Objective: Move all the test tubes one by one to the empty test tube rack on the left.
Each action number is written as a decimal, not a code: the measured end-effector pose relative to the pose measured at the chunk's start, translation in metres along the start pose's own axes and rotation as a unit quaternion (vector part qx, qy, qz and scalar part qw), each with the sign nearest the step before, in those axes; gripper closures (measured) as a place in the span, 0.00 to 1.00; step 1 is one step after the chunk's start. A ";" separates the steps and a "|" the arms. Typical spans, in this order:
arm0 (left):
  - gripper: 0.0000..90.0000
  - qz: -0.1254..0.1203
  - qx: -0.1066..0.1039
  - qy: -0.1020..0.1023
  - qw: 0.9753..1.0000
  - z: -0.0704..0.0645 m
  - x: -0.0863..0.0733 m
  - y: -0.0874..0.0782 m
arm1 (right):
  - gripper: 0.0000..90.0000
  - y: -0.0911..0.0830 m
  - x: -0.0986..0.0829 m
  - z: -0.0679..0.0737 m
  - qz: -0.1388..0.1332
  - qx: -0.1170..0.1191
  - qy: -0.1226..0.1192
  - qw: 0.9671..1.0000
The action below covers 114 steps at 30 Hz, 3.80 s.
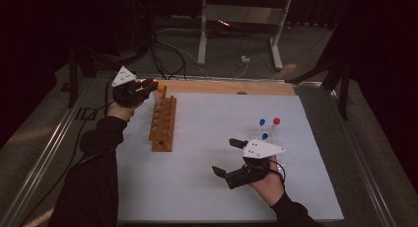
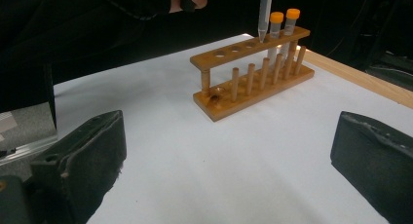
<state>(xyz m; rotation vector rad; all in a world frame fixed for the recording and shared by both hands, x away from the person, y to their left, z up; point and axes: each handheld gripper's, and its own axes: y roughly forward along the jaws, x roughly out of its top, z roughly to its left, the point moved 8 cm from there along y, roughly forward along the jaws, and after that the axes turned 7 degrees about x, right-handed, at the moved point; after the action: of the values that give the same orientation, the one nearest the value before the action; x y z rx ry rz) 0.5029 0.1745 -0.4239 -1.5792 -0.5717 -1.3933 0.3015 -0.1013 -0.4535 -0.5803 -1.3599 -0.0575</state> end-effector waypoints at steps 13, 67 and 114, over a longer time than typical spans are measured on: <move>0.80 0.019 -0.005 -0.009 1.000 -0.005 -0.025 0.013 | 0.00 -0.001 -0.001 0.000 0.000 0.003 0.002 1.000; 0.02 0.021 -0.113 -0.018 0.993 -0.054 -0.037 -0.051 | 0.00 -0.044 0.034 -0.017 -0.055 0.002 -0.009 0.998; 0.02 0.005 -0.150 0.010 0.989 -0.098 -0.061 -0.080 | 0.75 -0.092 -0.079 -0.190 0.041 -0.228 0.101 0.967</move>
<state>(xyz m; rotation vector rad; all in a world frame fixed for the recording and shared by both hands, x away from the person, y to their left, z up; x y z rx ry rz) 0.3716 0.1417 -0.4612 -1.7996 -0.3529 -1.5409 0.4211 -0.2841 -0.5116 -0.9891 -1.1234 -0.3605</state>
